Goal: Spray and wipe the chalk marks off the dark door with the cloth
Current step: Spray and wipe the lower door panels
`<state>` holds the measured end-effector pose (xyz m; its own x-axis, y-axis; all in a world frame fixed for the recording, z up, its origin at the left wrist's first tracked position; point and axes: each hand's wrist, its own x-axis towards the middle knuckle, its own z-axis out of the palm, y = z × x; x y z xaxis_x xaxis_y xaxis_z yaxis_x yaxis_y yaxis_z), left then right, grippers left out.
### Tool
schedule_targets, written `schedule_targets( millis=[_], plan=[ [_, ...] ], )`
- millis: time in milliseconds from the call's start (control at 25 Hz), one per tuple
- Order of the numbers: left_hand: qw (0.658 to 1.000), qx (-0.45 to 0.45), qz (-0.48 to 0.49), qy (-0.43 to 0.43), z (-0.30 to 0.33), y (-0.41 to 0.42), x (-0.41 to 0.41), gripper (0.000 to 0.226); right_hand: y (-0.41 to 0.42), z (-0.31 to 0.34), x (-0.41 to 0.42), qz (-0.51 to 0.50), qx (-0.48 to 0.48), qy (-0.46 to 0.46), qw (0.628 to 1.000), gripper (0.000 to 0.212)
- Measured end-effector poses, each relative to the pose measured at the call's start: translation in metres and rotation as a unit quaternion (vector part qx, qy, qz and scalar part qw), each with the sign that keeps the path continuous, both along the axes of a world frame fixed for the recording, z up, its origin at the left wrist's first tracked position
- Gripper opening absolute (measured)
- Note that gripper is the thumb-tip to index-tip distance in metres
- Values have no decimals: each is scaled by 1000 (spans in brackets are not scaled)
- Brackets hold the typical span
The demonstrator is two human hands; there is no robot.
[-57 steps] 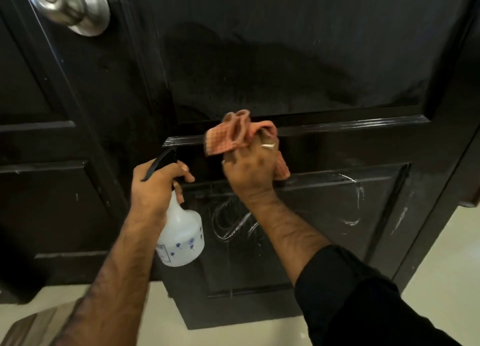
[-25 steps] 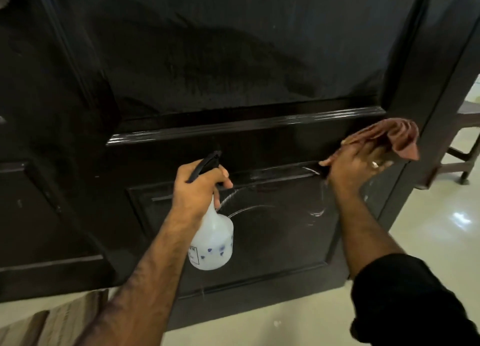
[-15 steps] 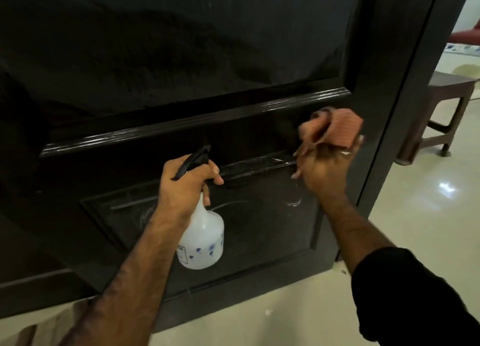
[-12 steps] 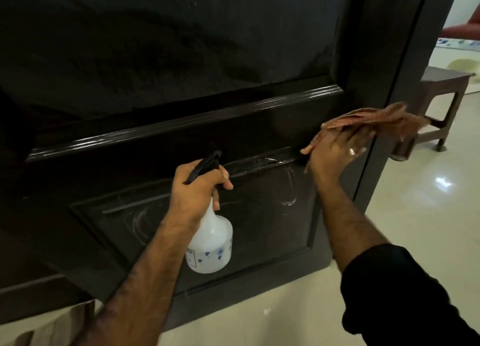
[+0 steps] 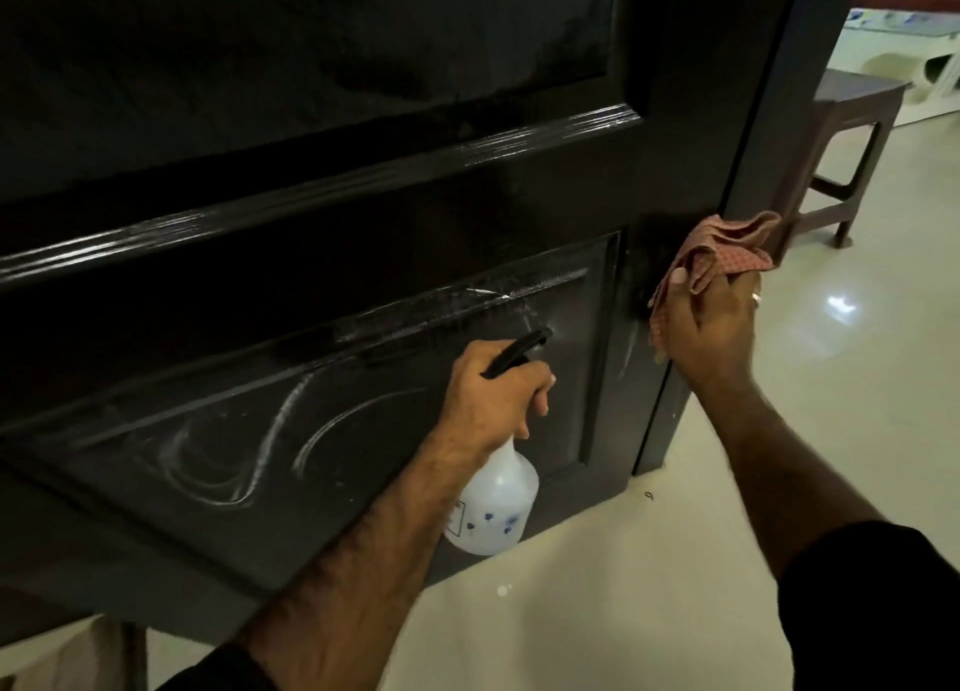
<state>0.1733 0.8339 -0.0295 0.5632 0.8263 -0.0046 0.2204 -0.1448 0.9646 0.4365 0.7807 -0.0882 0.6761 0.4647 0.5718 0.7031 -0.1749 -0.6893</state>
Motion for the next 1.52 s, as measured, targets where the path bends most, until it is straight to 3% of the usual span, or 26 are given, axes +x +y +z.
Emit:
schedule_targets(
  millis=[160,280,360,480,560,640,720,800,920,1000,1040,1120,1200,1320,1440,1520],
  plan=[
    [1000,-15,4,7,-6,2,39,26,8,44,2,42,6,-101,994,57],
    [1000,-15,6,-19,-15,7,50,24,37,68,2,12,120,-58,991,65],
    [999,-13,12,-35,-32,14,53,11,52,25,6,-11,153,-53,987,56],
    [999,-26,14,-37,-60,16,55,7,40,-101,-1,-32,56,89,994,47],
    [999,-39,17,-23,-73,12,59,26,26,-159,-13,-47,-48,240,968,50],
    [998,-53,18,-16,-78,11,65,41,26,-170,-24,-78,-91,326,938,44],
    [999,-41,-5,-31,-78,13,71,30,37,-135,-26,-86,-18,256,963,40],
    [998,-22,-20,-54,-72,14,76,14,48,-72,-23,-73,110,108,985,46],
    [996,-4,-24,-88,-66,16,82,8,67,-20,-5,-51,183,-53,980,54],
    [995,-2,-30,-95,-68,19,83,7,63,-54,-1,-33,123,-36,991,37],
    [995,-5,-28,-94,-71,21,83,7,52,-80,-8,-25,61,26,998,33],
    [996,-12,-18,-87,-79,24,79,6,25,-136,-21,-12,-51,135,990,34],
    [996,-14,-20,-81,-87,25,73,8,10,-148,-26,-29,-83,186,979,41],
    [996,-7,-40,-83,-100,31,62,21,29,-88,-30,-40,31,179,982,40],
    [993,7,-56,-100,-104,32,55,33,59,-16,-23,-75,151,29,985,41],
    [991,17,-67,-112,-106,34,52,31,71,-27,-20,-78,169,-50,981,36]
  ],
)
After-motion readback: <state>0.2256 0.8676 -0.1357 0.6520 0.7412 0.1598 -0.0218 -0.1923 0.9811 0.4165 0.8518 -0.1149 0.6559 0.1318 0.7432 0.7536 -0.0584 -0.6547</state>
